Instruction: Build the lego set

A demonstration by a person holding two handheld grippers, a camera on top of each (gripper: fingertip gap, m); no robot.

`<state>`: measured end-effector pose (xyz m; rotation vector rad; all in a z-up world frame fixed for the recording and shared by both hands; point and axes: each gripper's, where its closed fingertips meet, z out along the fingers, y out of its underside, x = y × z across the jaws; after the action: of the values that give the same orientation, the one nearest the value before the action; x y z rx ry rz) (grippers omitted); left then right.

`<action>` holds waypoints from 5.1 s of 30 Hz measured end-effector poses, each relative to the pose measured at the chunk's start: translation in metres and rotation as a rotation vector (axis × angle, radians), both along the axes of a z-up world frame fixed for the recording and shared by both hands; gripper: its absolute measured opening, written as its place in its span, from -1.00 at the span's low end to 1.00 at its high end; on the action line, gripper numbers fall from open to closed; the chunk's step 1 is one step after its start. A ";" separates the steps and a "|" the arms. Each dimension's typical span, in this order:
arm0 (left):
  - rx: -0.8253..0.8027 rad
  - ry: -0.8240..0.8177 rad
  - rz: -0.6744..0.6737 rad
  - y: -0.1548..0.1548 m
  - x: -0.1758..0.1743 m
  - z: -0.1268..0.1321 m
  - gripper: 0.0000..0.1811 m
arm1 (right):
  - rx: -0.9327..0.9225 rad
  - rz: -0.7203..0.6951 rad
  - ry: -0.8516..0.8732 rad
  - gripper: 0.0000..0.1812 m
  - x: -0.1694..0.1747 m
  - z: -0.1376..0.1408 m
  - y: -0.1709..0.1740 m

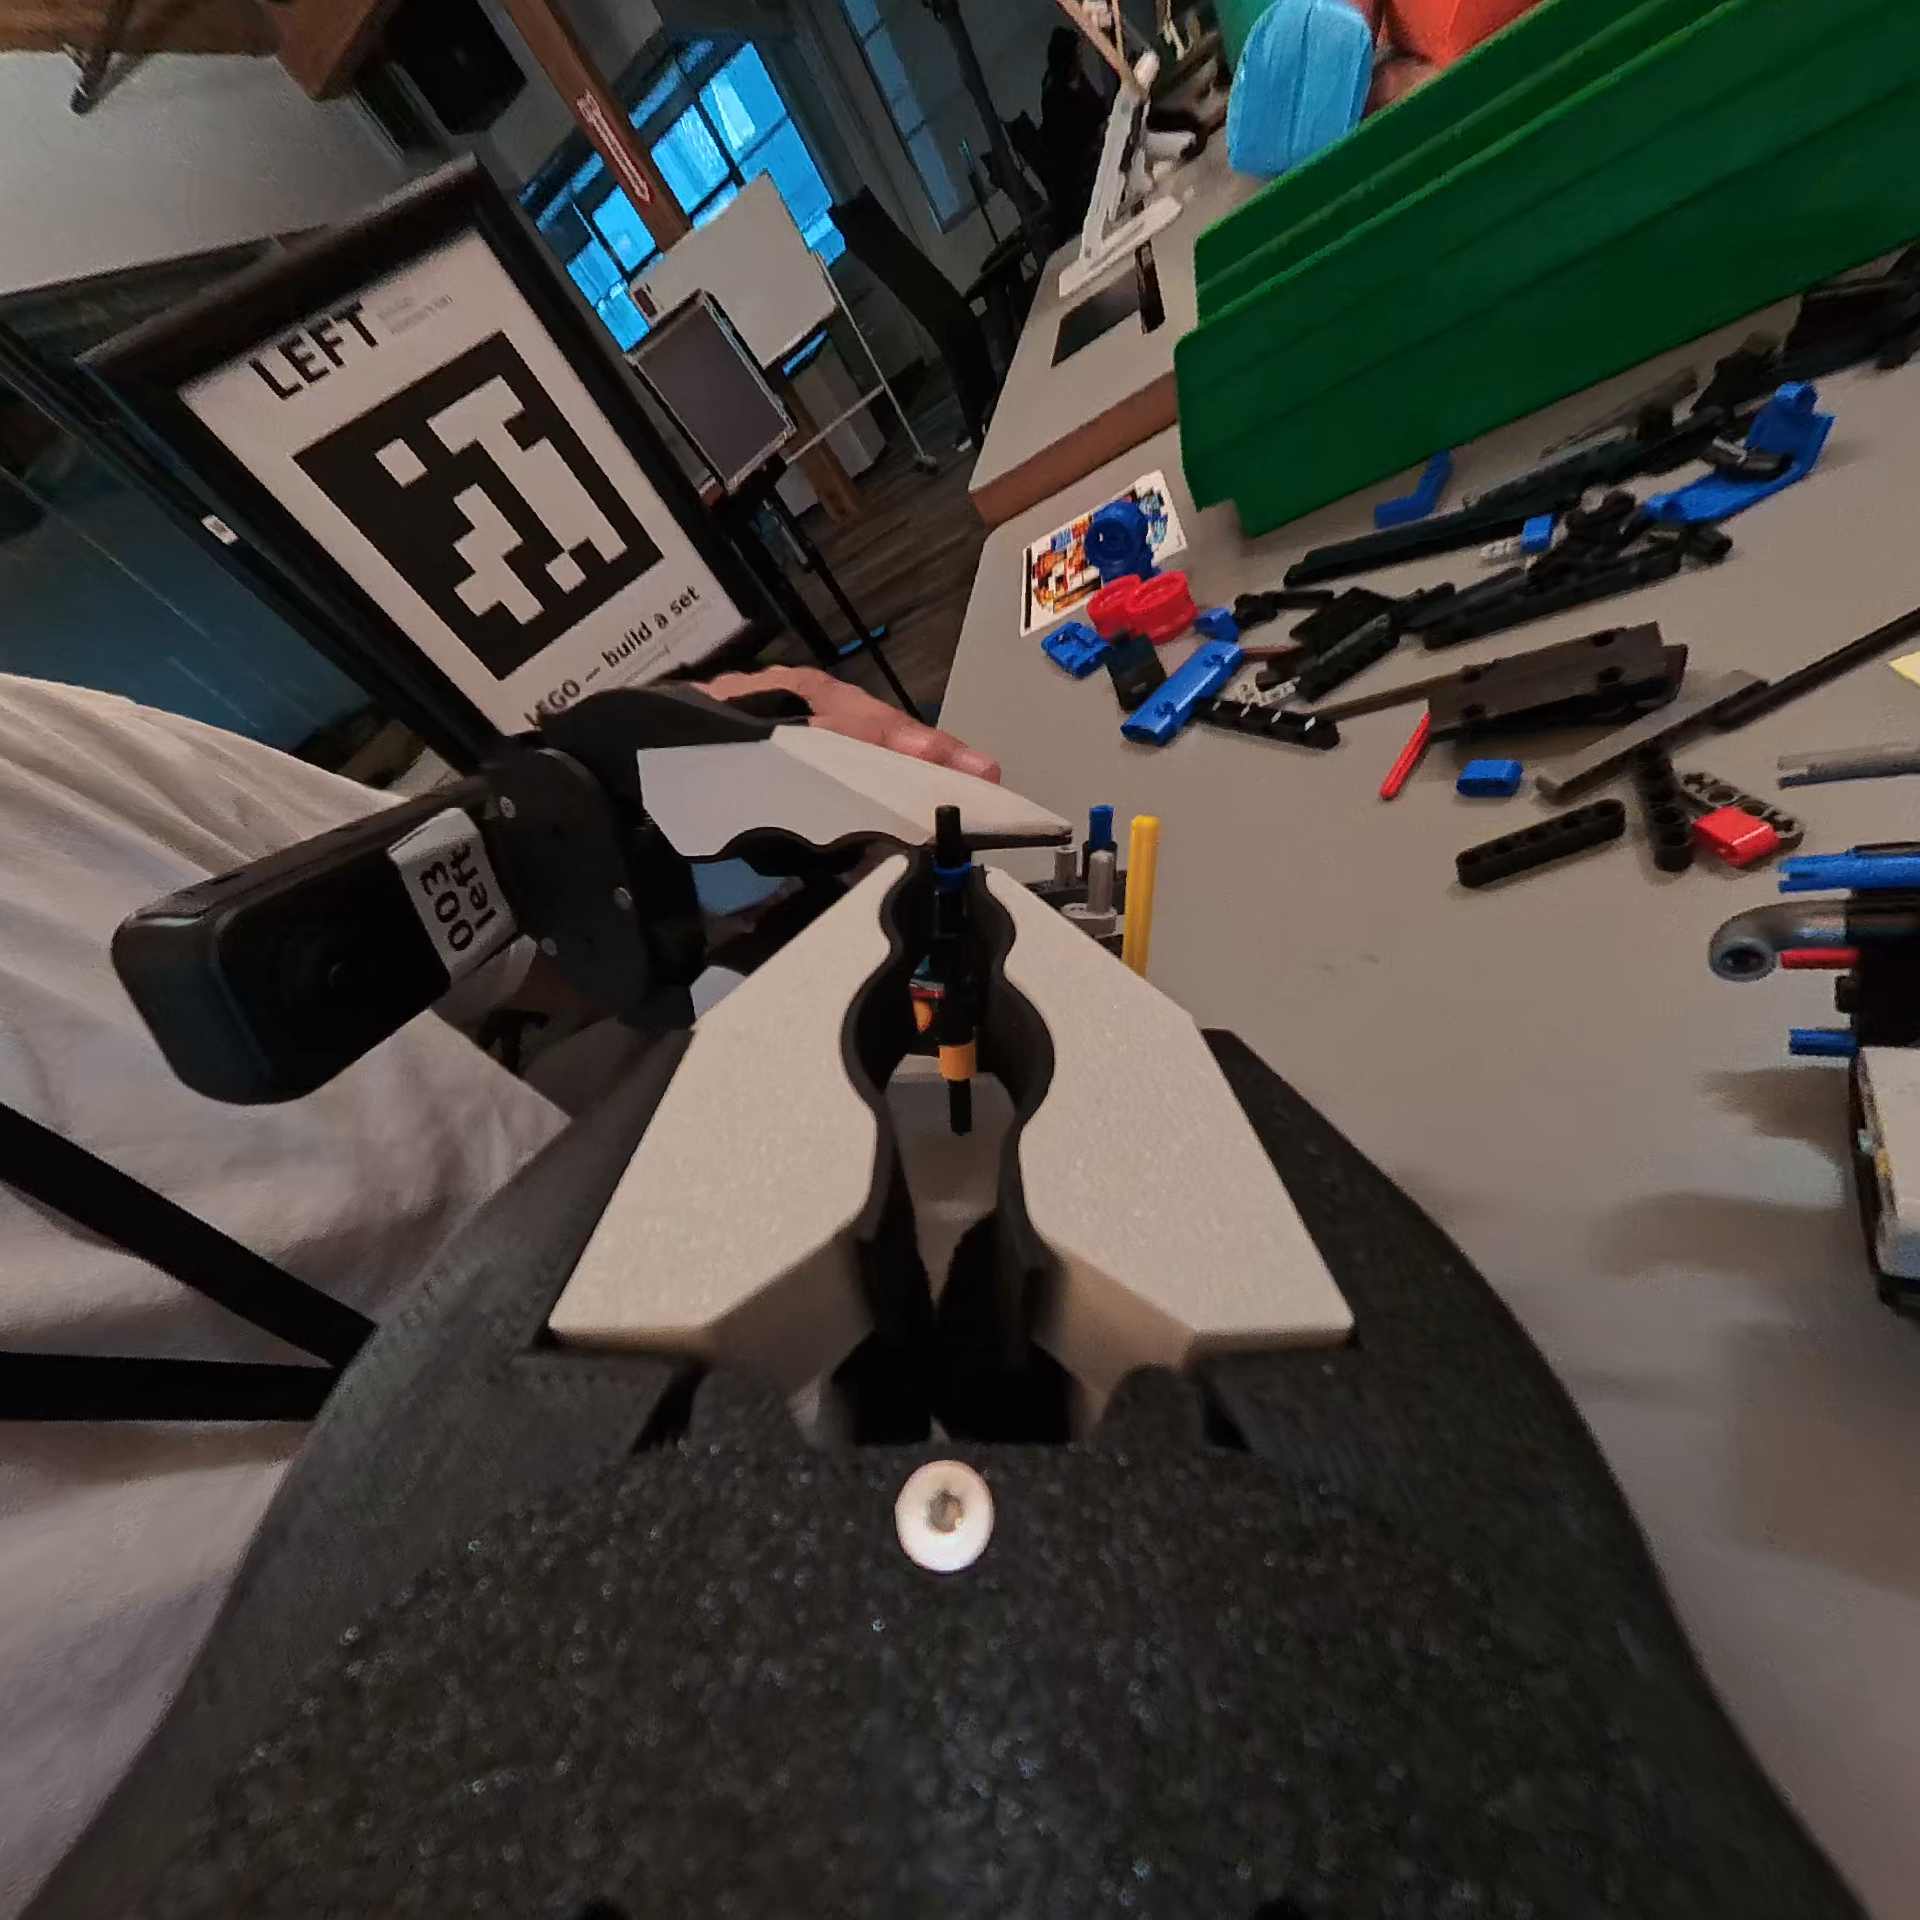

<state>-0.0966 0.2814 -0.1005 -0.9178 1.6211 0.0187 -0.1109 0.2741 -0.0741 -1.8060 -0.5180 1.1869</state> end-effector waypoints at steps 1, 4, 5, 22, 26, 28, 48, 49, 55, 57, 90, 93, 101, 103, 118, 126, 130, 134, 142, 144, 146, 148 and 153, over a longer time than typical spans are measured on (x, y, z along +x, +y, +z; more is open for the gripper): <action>-0.016 -0.023 -0.003 0.000 0.001 0.003 -0.46 | 0.014 -0.010 0.009 -0.94 0.000 0.004 0.001; -0.022 -0.133 -0.052 -0.009 0.002 0.021 -0.45 | 0.030 0.019 0.106 -0.95 0.000 0.019 -0.004; -0.024 -0.151 -0.057 -0.010 0.001 0.023 -0.44 | 0.001 0.037 0.149 -0.95 0.001 0.021 -0.005; 0.220 -0.187 -0.116 -0.022 -0.005 0.026 -0.54 | 0.178 0.157 0.086 -0.94 -0.002 0.036 -0.029; 0.286 -0.209 -0.123 -0.025 -0.006 0.029 -0.54 | 0.286 0.154 -0.033 -0.94 -0.004 0.037 -0.036; 0.349 -0.226 -0.139 -0.029 -0.007 0.033 -0.54 | 0.334 0.181 -0.049 -0.94 -0.005 0.039 -0.042; 0.537 -0.244 -0.211 -0.040 -0.007 0.028 -0.54 | 0.510 0.221 -0.355 -0.93 -0.008 0.028 -0.062; 0.528 -0.241 -0.210 -0.039 -0.007 0.028 -0.53 | 0.518 0.205 -0.370 -0.89 -0.006 0.029 -0.060; 0.424 -0.133 -0.213 -0.023 0.001 0.000 -0.54 | 0.737 0.065 -0.658 -0.55 -0.001 0.036 -0.056; 0.385 -0.097 -0.201 -0.015 0.003 -0.010 -0.54 | 0.841 0.032 -0.892 -0.53 -0.008 0.019 -0.054; 0.250 -0.021 -0.142 0.001 0.013 -0.043 -0.54 | 0.998 -0.068 -1.551 -0.52 0.011 -0.059 -0.004; 0.244 -0.011 -0.141 0.001 0.014 -0.045 -0.55 | 0.979 -0.061 -1.536 -0.52 0.011 -0.062 -0.003; 0.198 -0.029 -0.153 0.001 0.014 -0.044 -0.55 | 1.020 -0.066 -1.530 -0.52 0.010 -0.060 -0.003; 0.196 -0.023 -0.154 0.002 0.013 -0.045 -0.55 | 1.025 -0.061 -1.534 -0.52 0.009 -0.061 -0.002; 0.182 -0.019 -0.140 0.003 0.014 -0.046 -0.55 | 1.033 -0.067 -1.580 -0.53 0.011 -0.062 0.000; 0.126 -0.021 -0.120 0.009 0.015 -0.049 -0.54 | 0.985 -0.119 -1.540 -0.51 0.013 -0.060 0.005; 0.120 -0.028 -0.102 0.013 0.014 -0.047 -0.54 | 1.002 -0.136 -1.507 -0.44 0.013 -0.049 0.001; 0.141 -0.031 -0.099 0.014 0.014 -0.046 -0.54 | 0.986 -0.135 -1.546 -0.39 0.019 -0.052 0.004; 0.193 -0.022 -0.087 0.013 0.015 -0.046 -0.54 | 1.013 -0.146 -1.625 -0.47 0.023 -0.057 0.009; 0.184 -0.024 -0.085 0.012 0.015 -0.046 -0.54 | 1.009 -0.145 -1.645 -0.45 0.024 -0.060 0.010; 0.177 -0.022 -0.083 0.013 0.015 -0.046 -0.54 | 1.022 -0.153 -1.654 -0.49 0.023 -0.059 0.011; 0.181 -0.025 -0.081 0.013 0.015 -0.045 -0.54 | 1.023 -0.149 -1.654 -0.50 0.023 -0.058 0.010; 0.205 -0.019 -0.072 0.013 0.014 -0.044 -0.55 | 1.032 -0.148 -1.672 -0.50 0.024 -0.057 0.011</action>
<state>-0.0824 0.2943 -0.1447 -0.6998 1.6011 0.1239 -0.0873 0.2850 -0.1311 -1.3884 -1.4677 -0.9151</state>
